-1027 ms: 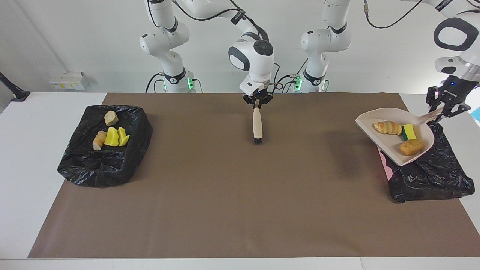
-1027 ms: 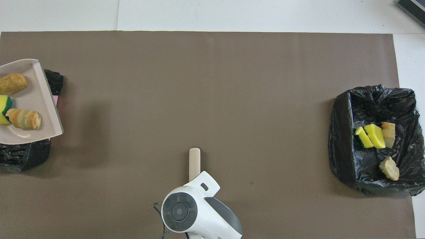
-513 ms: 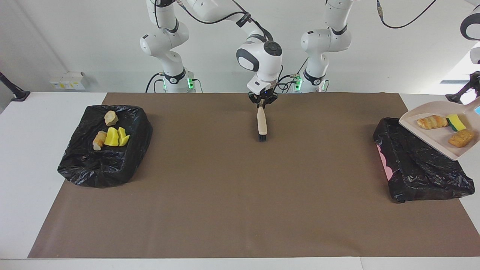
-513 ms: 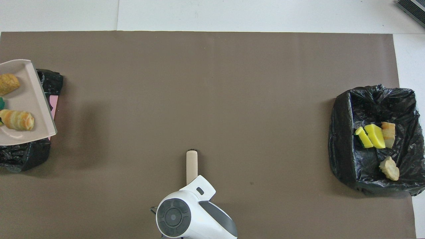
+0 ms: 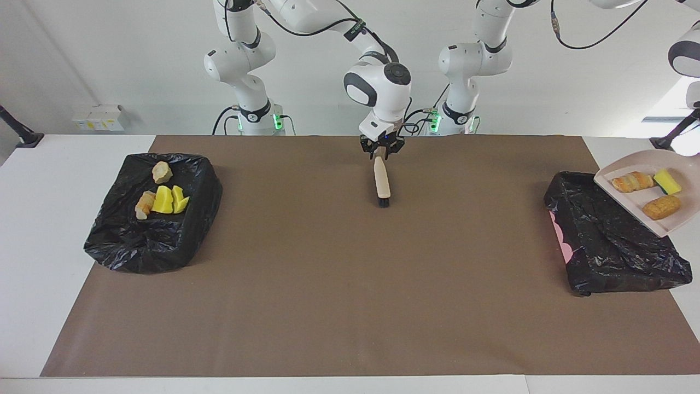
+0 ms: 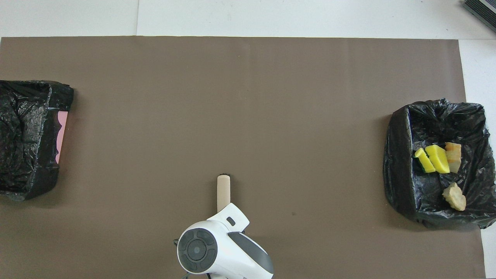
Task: Sweep and dump trash in bin
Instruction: 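Tip the dustpan into the bag with the left gripper, then lay the brush on the mat and withdraw the right gripper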
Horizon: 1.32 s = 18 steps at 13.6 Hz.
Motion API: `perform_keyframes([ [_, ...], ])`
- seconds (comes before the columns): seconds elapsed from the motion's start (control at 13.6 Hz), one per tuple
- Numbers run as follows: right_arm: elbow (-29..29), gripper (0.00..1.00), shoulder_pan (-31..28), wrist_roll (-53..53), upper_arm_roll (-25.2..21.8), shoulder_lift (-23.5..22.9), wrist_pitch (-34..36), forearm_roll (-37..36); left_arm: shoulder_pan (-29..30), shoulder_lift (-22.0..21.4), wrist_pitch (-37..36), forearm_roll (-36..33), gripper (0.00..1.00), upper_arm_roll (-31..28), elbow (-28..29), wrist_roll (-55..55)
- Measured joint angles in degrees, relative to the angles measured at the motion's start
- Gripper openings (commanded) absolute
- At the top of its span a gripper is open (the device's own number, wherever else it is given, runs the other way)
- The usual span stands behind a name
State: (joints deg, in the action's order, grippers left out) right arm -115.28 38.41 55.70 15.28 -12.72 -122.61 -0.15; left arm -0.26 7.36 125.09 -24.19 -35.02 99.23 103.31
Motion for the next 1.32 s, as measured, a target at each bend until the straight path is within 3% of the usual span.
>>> perform_keyframes([
  [0.37, 6.0, 1.00, -4.0, -0.5, 0.0, 0.5, 3.9, 0.0, -0.1, 0.9, 0.4, -8.6, 0.00, 0.2, -0.1, -1.1],
  [0.51, 9.3, 1.00, -6.8, -4.1, -0.1, 1.4, 8.5, 0.0, -0.7, 0.9, 0.4, -13.2, 0.00, 0.6, -0.2, -3.1],
  [0.95, 16.7, 1.00, -17.8, -23.1, -0.2, 6.4, 22.6, 0.0, -2.6, 0.8, 0.4, -22.7, 0.00, 1.8, -1.1, -7.2],
  [1.32, 21.9, 1.00, -31.1, -41.8, -0.6, 9.3, 29.9, 0.0, -2.6, -1.3, 0.1, -23.2, 0.00, 6.0, -3.0, -8.6],
])
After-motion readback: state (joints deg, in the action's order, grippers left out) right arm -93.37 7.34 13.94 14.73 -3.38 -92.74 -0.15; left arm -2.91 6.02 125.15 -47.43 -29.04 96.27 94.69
